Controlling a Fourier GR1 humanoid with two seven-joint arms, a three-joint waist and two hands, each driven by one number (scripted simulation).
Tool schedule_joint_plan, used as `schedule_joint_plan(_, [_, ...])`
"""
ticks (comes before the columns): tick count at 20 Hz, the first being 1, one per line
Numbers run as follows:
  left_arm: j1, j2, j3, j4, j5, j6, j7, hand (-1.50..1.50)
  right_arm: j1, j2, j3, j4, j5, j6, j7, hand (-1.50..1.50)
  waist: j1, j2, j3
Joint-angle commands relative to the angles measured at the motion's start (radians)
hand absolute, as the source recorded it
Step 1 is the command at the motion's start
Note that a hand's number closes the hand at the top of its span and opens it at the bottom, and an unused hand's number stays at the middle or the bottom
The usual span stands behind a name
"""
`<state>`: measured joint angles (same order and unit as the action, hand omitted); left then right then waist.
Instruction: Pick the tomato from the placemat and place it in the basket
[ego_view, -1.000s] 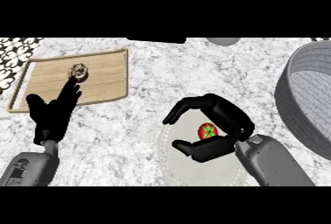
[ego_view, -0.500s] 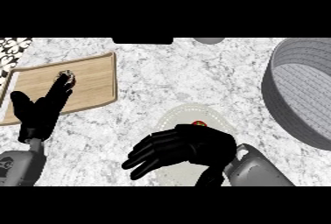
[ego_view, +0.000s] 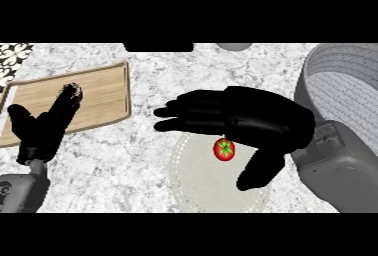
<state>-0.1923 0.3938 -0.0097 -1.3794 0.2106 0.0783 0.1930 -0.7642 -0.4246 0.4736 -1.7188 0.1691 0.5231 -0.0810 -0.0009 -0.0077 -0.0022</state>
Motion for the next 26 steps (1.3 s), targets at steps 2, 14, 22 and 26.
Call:
schedule_joint_plan(2, [-0.002, -0.017, -0.016, -0.029, -0.014, 0.007, 0.014, 0.0, -0.2, -0.026, -0.087, 0.057, 0.0, 0.098, 0.228, -1.5, 0.008, 0.002, 0.0])
schedule_joint_plan(14, [0.014, -0.034, 0.017, 0.037, -0.028, -0.032, -0.062, 0.0, -0.285, -0.19, -0.16, 0.356, -0.054, 0.528, -0.072, -1.5, 0.014, 0.012, 0.002])
schedule_joint_plan(22, [-0.047, -0.036, 0.037, 0.043, -0.032, -0.023, -0.004, 0.0, -0.117, -0.207, -0.206, 0.387, -0.015, 0.415, -0.265, -1.5, 0.01, 0.014, 0.003])
schedule_joint_plan(26, [-0.03, -0.011, 0.069, 0.026, -0.009, -0.056, -0.003, 0.0, -0.012, -0.191, -0.145, 0.354, 0.07, 0.339, -0.366, -1.5, 0.012, 0.013, 0.003])
